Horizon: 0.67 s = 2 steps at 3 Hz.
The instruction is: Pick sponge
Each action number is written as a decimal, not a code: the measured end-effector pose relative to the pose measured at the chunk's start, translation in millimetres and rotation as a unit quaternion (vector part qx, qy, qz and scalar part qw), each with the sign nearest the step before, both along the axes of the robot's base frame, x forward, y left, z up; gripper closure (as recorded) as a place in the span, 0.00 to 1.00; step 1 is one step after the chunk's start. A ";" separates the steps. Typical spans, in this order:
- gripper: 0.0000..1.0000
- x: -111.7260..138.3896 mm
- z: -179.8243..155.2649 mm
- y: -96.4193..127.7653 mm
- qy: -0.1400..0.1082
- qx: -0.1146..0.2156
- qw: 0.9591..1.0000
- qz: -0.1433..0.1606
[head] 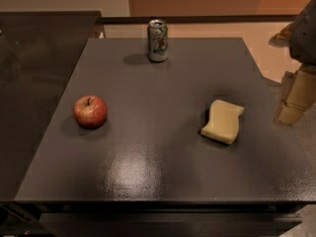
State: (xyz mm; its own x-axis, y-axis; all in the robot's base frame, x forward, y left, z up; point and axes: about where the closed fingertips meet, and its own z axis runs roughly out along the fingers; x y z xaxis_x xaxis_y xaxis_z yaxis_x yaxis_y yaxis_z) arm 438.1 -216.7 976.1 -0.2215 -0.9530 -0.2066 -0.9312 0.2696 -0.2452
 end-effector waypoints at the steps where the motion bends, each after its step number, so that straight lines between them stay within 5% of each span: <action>1: 0.00 2.1 0.0 2.4 -0.005 -0.003 1.000 0.005; 2: 0.00 11.2 -10.8 10.3 -0.003 -0.007 0.999 0.041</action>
Offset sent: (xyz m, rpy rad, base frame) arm 0.0268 0.0223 -0.0353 -0.0279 0.0229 0.2085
